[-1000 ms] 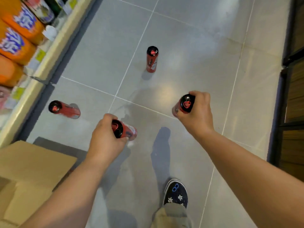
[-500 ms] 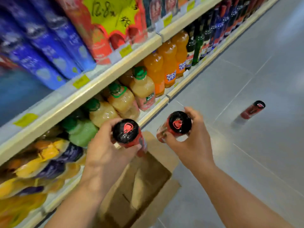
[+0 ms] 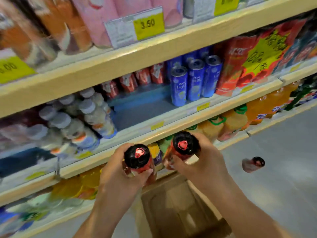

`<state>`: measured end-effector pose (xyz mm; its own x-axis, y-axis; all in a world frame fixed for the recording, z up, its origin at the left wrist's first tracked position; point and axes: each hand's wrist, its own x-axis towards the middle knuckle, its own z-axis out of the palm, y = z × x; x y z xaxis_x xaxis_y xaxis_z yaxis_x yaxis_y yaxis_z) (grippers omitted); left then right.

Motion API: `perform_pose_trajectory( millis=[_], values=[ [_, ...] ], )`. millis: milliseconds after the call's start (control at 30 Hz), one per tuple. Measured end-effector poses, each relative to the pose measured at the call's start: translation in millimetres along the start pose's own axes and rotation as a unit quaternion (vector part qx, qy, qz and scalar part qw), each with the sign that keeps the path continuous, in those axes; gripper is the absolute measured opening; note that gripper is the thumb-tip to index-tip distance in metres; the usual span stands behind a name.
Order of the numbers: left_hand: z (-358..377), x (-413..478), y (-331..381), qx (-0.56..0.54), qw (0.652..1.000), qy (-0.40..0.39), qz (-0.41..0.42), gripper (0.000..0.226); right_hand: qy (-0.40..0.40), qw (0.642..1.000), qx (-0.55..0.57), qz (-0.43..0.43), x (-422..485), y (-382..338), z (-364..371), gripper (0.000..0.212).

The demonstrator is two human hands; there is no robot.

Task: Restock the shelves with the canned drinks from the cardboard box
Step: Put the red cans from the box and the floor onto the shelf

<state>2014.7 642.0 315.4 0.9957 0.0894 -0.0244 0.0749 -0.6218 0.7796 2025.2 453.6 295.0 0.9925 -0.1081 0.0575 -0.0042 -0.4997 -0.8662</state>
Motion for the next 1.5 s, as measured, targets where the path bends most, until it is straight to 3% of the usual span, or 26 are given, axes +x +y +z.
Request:
perform_pose_trajectory(
  millis=[267,600,800,1267,1500],
  values=[
    [-22.3,8.8,-33.2,-0.068,0.994,0.033,-0.079,0.054,-0.057,0.997,0.056,-0.023,59.7,-46.6,38.5,0.033],
    [-40.1,35.4,-56.1,-0.083,0.992,0.087,-0.049,0.056,-0.009,0.994,0.047,-0.095,152.0,-71.3,105.7,0.034],
    [-45.4,39.8,-66.9,-0.107,0.988,0.094,-0.065,0.053,-0.022,0.995,-0.033,-0.091,186.1,-72.5,153.9,0.061],
    [-60.5,44.0,-73.5,-0.110,0.987,0.099,-0.059,0.053,-0.050,0.989,-0.078,-0.116,190.2,-80.1,177.9,0.066],
    [-58.8,46.4,-68.8,-0.101,0.988,0.109,-0.044,0.062,-0.108,0.988,-0.034,-0.105,172.6,-82.1,167.9,0.071]
  ],
)
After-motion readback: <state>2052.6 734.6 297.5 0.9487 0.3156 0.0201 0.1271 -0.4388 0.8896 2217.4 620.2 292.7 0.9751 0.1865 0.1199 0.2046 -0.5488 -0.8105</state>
